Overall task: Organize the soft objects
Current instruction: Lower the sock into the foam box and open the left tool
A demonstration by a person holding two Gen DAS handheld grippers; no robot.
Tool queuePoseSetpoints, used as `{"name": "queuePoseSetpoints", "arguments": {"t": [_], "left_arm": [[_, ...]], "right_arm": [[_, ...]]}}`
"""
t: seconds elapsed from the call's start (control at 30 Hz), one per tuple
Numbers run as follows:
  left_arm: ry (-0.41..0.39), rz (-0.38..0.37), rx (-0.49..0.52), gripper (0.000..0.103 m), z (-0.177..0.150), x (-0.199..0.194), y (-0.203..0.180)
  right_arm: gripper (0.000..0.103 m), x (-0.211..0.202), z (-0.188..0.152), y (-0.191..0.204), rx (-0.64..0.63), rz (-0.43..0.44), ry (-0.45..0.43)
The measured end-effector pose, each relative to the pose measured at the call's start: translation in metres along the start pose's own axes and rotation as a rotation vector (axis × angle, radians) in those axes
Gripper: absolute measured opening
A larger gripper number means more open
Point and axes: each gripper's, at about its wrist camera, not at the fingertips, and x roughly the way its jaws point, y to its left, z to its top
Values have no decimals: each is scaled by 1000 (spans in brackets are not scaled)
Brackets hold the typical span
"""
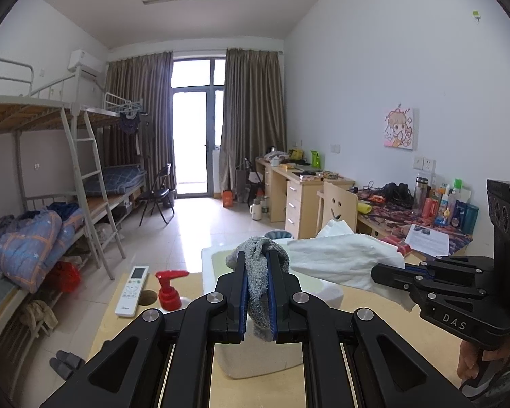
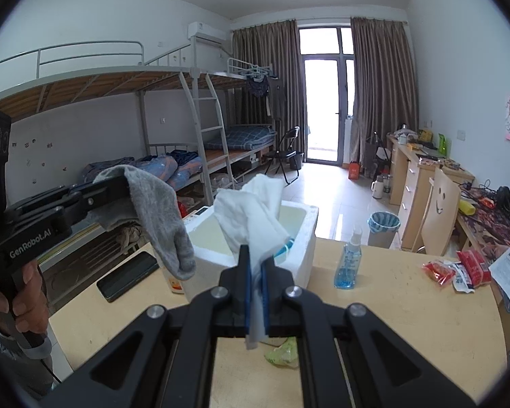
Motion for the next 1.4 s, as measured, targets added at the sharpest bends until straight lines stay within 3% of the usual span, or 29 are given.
{"name": "queuePoseSetpoints", "arguments": {"t": [0.37,0.73,1.4], "left_arm": [[-4,9,-3,10,22,23,8],[20,-3,1,10,21,52,12],[160,-26,1,10,4,121,12]], "right_arm": [[7,16,17,-3,-20,-1,-3],[7,34,18,-10,-11,-22,19],[7,48,13,-20,-2,-58,61]]}}
